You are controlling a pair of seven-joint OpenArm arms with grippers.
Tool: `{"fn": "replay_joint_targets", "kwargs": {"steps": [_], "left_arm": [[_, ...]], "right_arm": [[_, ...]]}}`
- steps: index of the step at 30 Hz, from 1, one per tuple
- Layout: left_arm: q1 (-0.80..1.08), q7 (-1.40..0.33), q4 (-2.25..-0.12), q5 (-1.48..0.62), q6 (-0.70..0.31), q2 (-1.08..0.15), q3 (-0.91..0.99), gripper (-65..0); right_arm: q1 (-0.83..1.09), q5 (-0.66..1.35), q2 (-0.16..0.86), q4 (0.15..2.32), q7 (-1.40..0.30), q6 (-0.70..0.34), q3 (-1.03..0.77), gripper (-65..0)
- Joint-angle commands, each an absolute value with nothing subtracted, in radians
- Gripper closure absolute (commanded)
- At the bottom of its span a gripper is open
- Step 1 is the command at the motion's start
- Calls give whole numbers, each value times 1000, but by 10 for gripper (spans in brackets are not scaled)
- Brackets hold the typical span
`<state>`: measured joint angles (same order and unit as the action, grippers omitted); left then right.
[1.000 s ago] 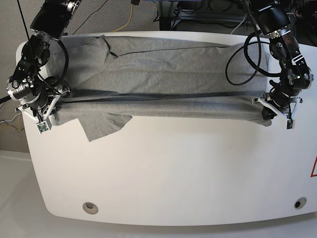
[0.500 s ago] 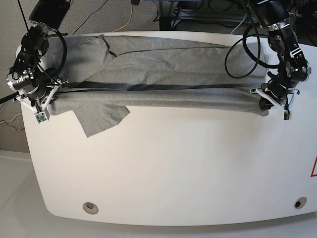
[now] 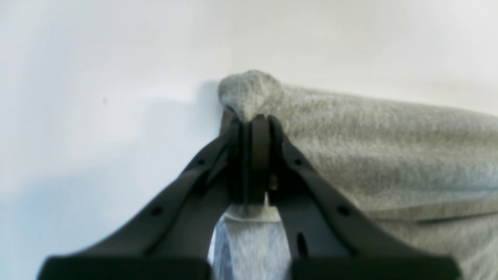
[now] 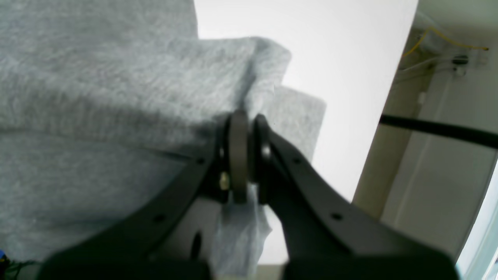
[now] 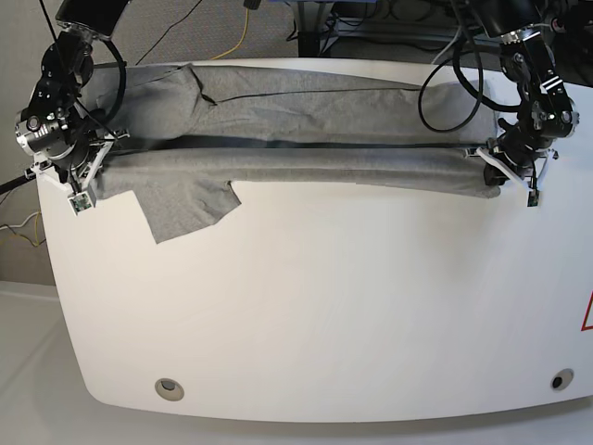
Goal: Fold the T-shirt properly
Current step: 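Lower the hem onto the shoulder edge with both grippers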
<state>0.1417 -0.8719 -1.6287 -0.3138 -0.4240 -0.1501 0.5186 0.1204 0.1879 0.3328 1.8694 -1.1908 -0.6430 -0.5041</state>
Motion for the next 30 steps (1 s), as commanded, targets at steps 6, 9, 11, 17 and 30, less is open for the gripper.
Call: {"fn": "replay_joint_targets", "kwargs": {"steps": [6, 9, 11, 17, 30], "left_arm": [[170, -849, -1696, -305, -414, -163, 552, -26], [182, -848, -1702, -306, -414, -162, 552, -26], [191, -846, -1702, -306, -414, -162, 552, -26], [211, -834, -1699, -306, -414, -145, 550, -26], [249, -774, -1603, -302, -414, -127, 549, -26]], "right_arm": [[159, 173, 337, 1893, -1187, -634, -542, 0], [176, 173, 317, 1893, -1187, -636, -572, 0], [186, 173, 308, 1893, -1187, -638, -585, 0], [211, 173, 303, 1890, -1182, -638, -588, 0], [228, 173, 262, 1883, -1181, -636, -588, 0]]}}
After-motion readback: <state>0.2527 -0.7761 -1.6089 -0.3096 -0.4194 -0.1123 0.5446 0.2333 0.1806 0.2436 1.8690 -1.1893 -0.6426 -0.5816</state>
